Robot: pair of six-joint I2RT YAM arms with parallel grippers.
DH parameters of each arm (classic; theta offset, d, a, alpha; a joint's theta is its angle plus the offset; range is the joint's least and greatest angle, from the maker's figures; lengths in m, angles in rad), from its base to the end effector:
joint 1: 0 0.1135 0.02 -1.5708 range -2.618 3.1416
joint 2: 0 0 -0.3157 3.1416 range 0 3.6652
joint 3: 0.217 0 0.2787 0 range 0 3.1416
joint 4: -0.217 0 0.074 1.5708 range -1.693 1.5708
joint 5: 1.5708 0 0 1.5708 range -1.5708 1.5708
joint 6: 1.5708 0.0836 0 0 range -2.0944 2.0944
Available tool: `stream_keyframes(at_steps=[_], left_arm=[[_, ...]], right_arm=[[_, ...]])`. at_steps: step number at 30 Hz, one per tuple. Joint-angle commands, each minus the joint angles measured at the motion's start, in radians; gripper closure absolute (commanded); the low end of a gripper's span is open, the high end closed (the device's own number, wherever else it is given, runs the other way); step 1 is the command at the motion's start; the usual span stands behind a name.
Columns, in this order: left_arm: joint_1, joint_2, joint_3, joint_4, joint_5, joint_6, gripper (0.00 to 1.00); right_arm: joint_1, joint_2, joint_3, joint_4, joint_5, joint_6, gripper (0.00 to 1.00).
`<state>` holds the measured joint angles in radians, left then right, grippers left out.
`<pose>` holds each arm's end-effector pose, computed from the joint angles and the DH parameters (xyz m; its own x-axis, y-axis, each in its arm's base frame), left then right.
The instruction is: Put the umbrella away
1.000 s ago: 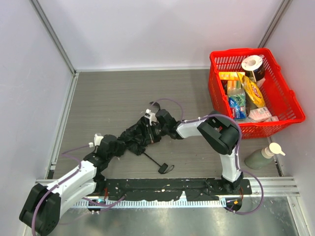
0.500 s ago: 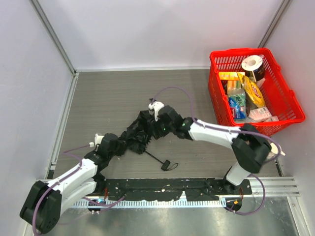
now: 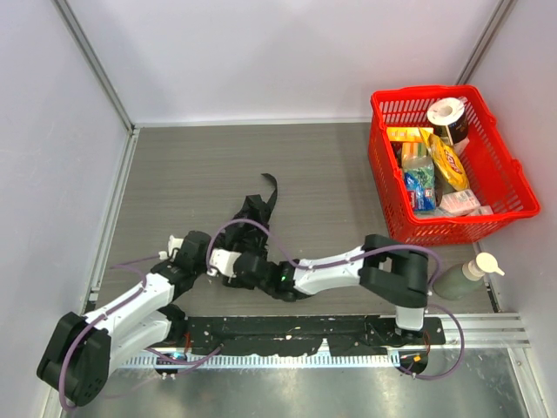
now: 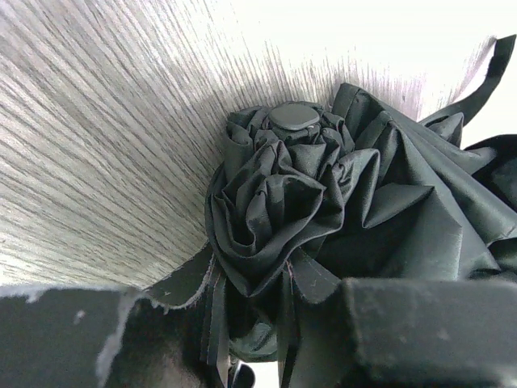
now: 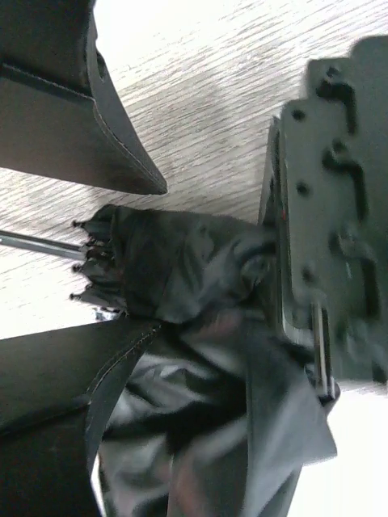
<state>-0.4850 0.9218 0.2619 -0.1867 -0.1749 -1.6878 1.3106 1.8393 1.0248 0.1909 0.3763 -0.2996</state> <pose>0.1701 -0.0732 0.1285 -0.2773 -0.9594 -0.0521 -0.6998 0.2389 -0.6732 0.1474 0.4341 0.1725 0.0990 -0.6949 -0.7123 -0.8297 0.3375 -0.4446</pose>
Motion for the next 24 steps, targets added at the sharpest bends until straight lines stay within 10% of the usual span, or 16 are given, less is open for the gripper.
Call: stream_keyframes(at_steps=[1, 12, 19, 24], left_arm=[[-0.007, 0.026, 0.017, -0.158, 0.029, -0.018, 1.0], [-0.006, 0.037, 0.031, -0.198, 0.068, -0.044, 1.0], [-0.006, 0.043, 0.033, -0.175, 0.064, -0.046, 1.0], [-0.007, 0.063, 0.031, -0.131, 0.063, -0.041, 1.0]], right_arm=[[0.024, 0.049, 0.029, 0.154, 0.128, -0.148, 0.33], [0.015, 0.31, 0.101, 0.24, 0.449, -0.294, 0.43], [-0.02, 0.301, 0.086, 0.078, 0.275, -0.138, 0.97], [-0.079, 0.268, 0.07, -0.045, 0.055, -0.067, 0.99]])
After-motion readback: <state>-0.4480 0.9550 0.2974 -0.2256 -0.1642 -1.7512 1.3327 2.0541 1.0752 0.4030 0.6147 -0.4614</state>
